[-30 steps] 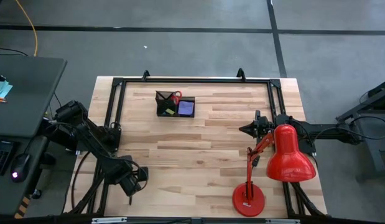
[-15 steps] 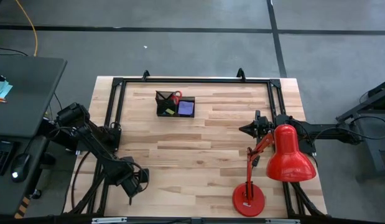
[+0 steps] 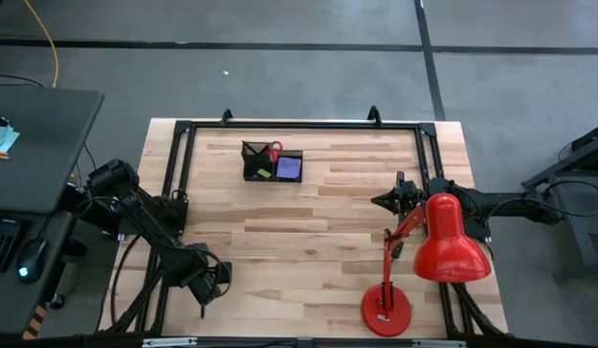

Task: Pick and place office supplies into organizer
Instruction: Put the black pen into the black desk organizer

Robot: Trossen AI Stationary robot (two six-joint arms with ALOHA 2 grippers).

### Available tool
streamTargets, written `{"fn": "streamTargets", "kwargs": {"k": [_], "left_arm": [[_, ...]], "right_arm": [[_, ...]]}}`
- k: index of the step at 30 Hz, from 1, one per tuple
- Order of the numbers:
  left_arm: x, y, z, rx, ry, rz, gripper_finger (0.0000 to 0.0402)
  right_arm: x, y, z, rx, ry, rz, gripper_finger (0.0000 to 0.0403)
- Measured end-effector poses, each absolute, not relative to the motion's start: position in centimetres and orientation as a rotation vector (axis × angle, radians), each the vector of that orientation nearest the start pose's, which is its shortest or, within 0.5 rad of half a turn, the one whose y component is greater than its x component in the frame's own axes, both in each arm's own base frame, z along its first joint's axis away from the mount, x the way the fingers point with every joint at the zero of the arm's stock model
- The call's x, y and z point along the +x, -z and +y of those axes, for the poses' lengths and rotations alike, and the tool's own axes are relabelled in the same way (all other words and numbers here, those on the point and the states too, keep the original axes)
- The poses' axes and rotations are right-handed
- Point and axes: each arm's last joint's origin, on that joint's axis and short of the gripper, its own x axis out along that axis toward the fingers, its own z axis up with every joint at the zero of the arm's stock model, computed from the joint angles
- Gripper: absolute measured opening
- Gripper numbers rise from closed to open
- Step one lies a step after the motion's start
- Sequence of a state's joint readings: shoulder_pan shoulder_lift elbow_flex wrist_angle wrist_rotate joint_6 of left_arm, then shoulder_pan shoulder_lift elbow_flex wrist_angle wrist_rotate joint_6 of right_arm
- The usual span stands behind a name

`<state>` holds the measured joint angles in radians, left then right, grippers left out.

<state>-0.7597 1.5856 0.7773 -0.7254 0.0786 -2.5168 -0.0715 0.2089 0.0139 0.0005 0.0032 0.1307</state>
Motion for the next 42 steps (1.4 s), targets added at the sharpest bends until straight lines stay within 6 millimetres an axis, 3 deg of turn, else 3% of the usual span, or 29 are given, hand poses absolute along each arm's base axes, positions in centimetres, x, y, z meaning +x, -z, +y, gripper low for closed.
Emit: {"fn": "streamTargets", "kwargs": {"k": [42], "left_arm": [[17.39, -13.35, -16.62, -1.388, -1.313, 1.136, 0.0363]], "right_arm": [[10.83, -15.09, -0.78, 0.137, 0.087, 0.19, 0.0]]}}
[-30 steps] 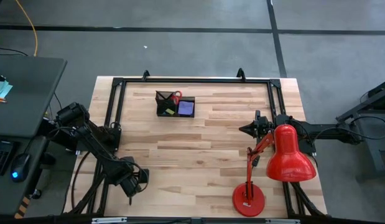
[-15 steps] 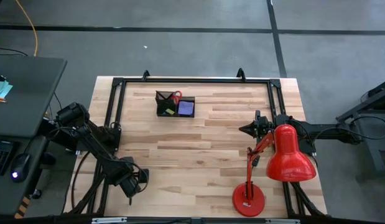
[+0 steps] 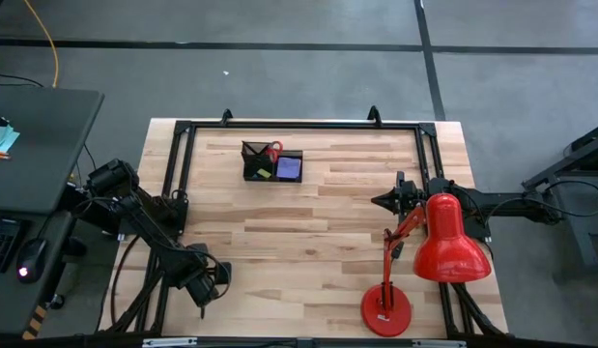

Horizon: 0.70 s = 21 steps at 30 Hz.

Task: Pick and place office supplies into organizer
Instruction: Put the black pen into the black desk organizer

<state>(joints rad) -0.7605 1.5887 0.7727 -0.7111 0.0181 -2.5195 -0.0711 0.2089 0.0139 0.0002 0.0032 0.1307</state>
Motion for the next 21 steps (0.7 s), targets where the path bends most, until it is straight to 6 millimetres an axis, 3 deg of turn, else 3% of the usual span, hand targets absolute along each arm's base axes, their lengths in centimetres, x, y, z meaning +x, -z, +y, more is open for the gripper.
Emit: {"fn": "streamTargets", "kwargs": {"k": [21], "left_arm": [[17.42, -13.35, -16.6, -1.385, -1.307, 1.125, 0.0352]], "right_arm": [[10.83, -15.09, -0.78, 0.137, 0.087, 0.19, 0.0]]}}
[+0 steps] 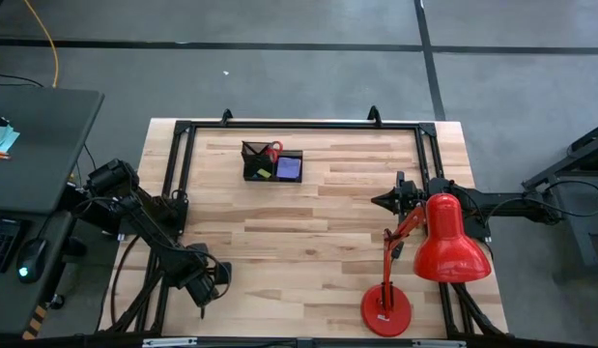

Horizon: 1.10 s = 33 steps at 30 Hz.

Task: Pick and place office supplies into organizer
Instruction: Put the black pen into the black desk organizer

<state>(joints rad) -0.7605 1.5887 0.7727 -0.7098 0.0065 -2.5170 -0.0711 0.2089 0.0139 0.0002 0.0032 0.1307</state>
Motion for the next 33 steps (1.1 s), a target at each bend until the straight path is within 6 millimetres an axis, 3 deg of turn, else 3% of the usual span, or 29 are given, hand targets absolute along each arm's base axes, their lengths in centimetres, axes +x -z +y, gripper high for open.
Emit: {"fn": "streamTargets", "kwargs": {"k": [11, 33], "left_arm": [[17.22, -13.06, -16.38, -1.384, -1.325, 1.133, 0.0212], [17.21, -13.03, -16.33, -1.375, -1.32, 1.113, 0.0055]], "right_arm": [[10.83, -15.09, -0.78, 0.137, 0.087, 0.19, 0.0], [10.83, -15.09, -0.78, 0.137, 0.087, 0.19, 0.0]]}}
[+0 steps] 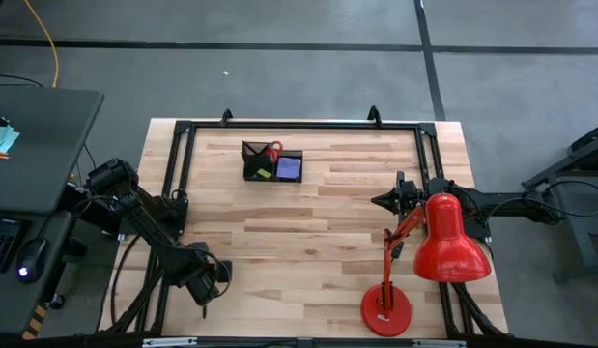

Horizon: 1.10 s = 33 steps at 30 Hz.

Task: Pick and place office supplies into organizer
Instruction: Put the black pen into the black desk organizer

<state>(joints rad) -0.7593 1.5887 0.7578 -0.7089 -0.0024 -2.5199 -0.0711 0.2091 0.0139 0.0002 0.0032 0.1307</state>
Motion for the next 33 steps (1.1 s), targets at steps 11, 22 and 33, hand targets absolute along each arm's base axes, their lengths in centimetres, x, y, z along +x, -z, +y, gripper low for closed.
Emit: {"fn": "streamTargets", "kwargs": {"k": [11, 22, 33], "left_arm": [[17.2, -13.1, -16.3, -1.367, -1.32, 1.1, 0.0022], [17.0, -13.1, -15.7, -1.298, -1.326, 0.98, 0.0017], [17.1, -13.1, -14.7, -1.1, -1.237, 0.791, 0.0022]], "right_arm": [[10.8, -15.1, -0.8, 0.137, 0.087, 0.19, 0.0], [10.8, -15.1, -0.8, 0.137, 0.087, 0.19, 0.0], [10.8, -15.1, -0.8, 0.137, 0.087, 0.19, 0.0]]}}
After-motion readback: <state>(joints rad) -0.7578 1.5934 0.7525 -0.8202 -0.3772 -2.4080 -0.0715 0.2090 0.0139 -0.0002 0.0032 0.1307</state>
